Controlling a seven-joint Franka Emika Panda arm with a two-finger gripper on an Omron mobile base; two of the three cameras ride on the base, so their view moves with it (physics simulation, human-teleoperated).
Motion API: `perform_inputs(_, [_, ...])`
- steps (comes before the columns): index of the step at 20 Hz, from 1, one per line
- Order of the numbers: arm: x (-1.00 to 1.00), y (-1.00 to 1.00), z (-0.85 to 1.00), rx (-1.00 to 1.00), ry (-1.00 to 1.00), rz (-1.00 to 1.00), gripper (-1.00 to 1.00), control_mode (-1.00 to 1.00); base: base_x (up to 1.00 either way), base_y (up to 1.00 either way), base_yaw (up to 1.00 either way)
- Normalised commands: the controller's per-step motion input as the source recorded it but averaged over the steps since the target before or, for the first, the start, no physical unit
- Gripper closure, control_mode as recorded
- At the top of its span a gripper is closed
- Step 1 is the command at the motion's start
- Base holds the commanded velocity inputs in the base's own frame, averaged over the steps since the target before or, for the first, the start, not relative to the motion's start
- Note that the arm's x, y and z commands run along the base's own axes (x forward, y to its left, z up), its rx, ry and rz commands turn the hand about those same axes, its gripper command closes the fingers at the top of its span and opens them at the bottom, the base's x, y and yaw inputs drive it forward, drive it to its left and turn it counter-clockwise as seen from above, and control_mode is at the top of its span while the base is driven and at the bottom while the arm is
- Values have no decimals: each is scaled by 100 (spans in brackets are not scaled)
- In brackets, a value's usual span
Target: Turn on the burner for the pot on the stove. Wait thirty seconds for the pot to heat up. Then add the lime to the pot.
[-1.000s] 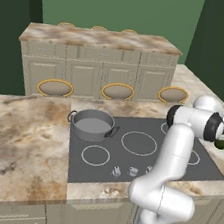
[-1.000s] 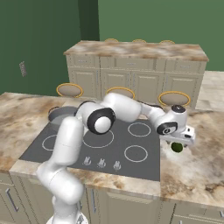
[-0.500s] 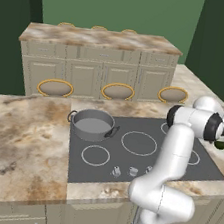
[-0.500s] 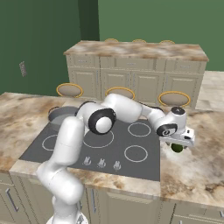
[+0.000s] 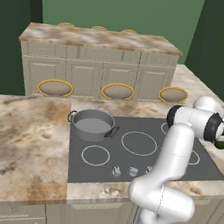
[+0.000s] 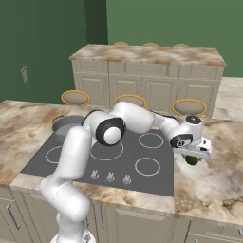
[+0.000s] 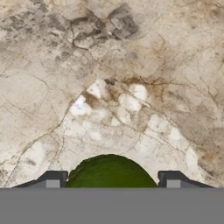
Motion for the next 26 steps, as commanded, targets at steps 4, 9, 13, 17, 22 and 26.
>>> perform_inputs(4, [0, 0, 1, 0, -9, 0, 100, -100, 0, 0, 0])
perform_inputs(9, [0, 1, 29, 0, -28, -3, 100, -100, 0, 0, 0])
perform_inputs(13, [0, 25, 66, 0, -32, -8, 100, -100, 0, 0, 0])
perform_inputs(17, [0, 54, 81, 0, -24, -5, 100, -100, 0, 0, 0])
perform_inputs(22, [0, 97, 57, -1, -23, -2, 100, -100, 0, 0, 0])
perform_inputs(26, [0, 100, 76, -6, -13, -3, 100, -100, 0, 0, 0])
